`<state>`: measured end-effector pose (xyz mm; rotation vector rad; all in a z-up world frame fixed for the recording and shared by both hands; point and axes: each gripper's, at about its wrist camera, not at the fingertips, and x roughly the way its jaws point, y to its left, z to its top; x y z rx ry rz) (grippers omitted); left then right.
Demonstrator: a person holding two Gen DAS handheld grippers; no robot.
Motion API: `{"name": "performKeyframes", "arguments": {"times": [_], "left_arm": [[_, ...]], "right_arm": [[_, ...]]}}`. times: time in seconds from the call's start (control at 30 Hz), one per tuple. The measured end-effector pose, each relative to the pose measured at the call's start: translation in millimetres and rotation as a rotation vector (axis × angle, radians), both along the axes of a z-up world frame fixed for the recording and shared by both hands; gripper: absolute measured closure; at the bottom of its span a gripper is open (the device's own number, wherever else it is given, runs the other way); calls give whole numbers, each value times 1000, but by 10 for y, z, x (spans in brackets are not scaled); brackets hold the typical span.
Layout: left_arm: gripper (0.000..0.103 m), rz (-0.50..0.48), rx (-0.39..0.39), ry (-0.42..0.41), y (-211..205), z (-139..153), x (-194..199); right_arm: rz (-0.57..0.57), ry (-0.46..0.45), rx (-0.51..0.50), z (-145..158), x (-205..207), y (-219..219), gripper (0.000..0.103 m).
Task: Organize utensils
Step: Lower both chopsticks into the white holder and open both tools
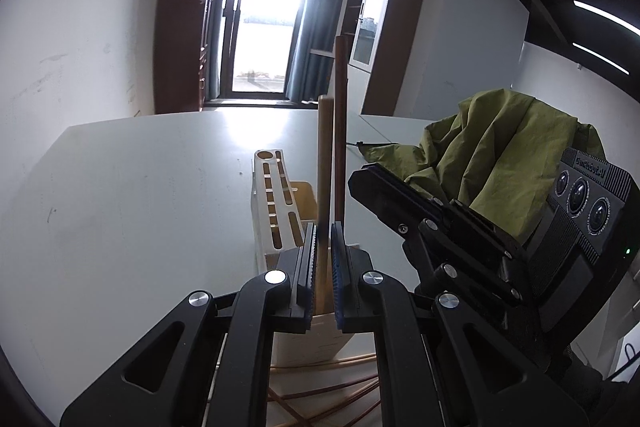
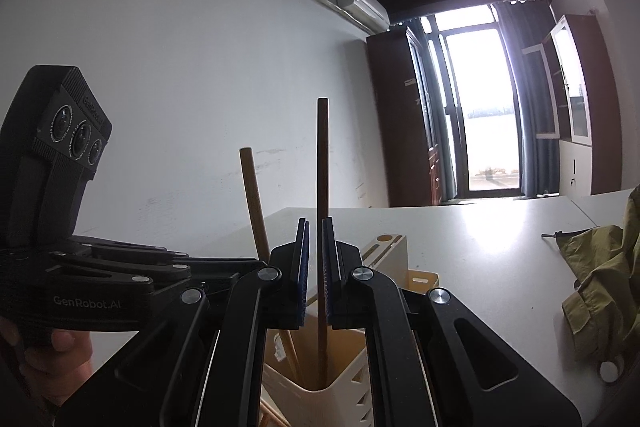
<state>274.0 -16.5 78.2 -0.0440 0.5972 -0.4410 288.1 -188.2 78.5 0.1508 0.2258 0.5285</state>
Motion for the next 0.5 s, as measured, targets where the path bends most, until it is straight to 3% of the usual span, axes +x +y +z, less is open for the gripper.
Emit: {"name": "performKeyframes", "arguments": {"times": [0.1, 0.27, 0.33, 0.5], "left_arm": [[95, -1, 14, -12, -22, 20, -61], [81, 3, 14, -17, 3, 59, -130], [78, 5, 16, -19, 15, 67, -166], [70, 7, 23, -34, 70, 111, -302]], "right_arm": [[0, -1, -16, -11, -91, -7, 95], [-12, 1, -20, -8, -193, -45, 94], [-15, 4, -15, 1, -221, -80, 90], [-27, 7, -9, 27, -337, -147, 69]]}}
